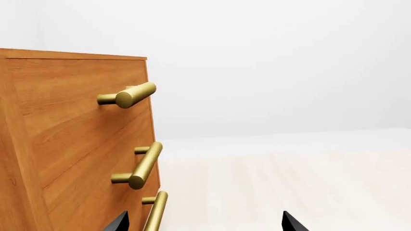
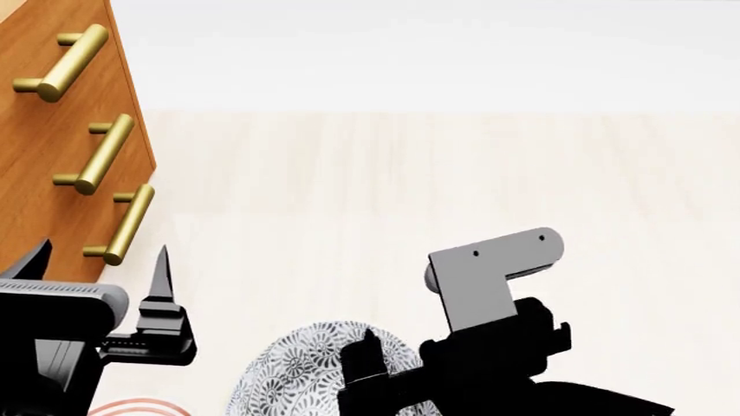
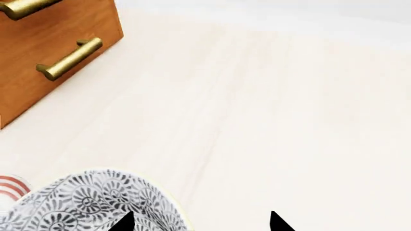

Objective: Stack the bowl at the front on the bowl in the middle.

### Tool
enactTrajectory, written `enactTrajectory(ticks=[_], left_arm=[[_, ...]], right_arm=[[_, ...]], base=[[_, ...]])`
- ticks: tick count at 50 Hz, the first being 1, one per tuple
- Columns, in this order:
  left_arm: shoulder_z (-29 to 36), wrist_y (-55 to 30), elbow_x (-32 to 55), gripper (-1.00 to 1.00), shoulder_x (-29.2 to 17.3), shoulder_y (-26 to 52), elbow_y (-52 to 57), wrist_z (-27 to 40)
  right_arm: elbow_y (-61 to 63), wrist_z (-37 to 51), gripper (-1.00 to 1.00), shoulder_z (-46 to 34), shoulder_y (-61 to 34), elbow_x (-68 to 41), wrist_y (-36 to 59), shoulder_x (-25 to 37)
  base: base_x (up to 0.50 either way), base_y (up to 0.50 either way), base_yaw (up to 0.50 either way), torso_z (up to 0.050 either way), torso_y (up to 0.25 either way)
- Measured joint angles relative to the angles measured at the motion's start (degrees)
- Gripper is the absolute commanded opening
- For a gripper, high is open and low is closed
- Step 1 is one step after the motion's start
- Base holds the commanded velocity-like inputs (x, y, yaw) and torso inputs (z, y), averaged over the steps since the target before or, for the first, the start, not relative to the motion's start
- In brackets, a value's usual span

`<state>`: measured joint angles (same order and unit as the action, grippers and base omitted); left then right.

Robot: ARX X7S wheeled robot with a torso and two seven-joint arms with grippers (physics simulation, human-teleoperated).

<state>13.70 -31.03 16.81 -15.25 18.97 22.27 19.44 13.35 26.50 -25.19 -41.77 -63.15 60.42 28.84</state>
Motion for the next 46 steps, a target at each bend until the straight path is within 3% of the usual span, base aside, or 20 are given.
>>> enactTrajectory(ticks=[9, 19, 46], left_arm=[[-0.88, 2.64, 0.30, 1.00, -0.29, -1.80, 4.16, 0.47], [-2.22, 7.42, 0.24, 1.00, -0.58, -4.17, 10.98, 1.28], [-4.53, 16.37, 0.34, 1.00, -1.40, -7.11, 20.69, 2.86]], right_arm=[[15.04, 3.06, 1.00, 0.62, 8.11, 19.57, -17.69, 3.94], [26.04, 8.41, 1.00, -1.61, 12.63, 35.65, -25.09, 6.73], [36.56, 14.08, 1.00, -2.29, 15.89, 46.17, -28.22, 9.13]], base=[[0.00, 0.00, 0.00, 0.000, 0.000], [0.00, 0.00, 0.00, 0.000, 0.000], [0.00, 0.00, 0.00, 0.000, 0.000]])
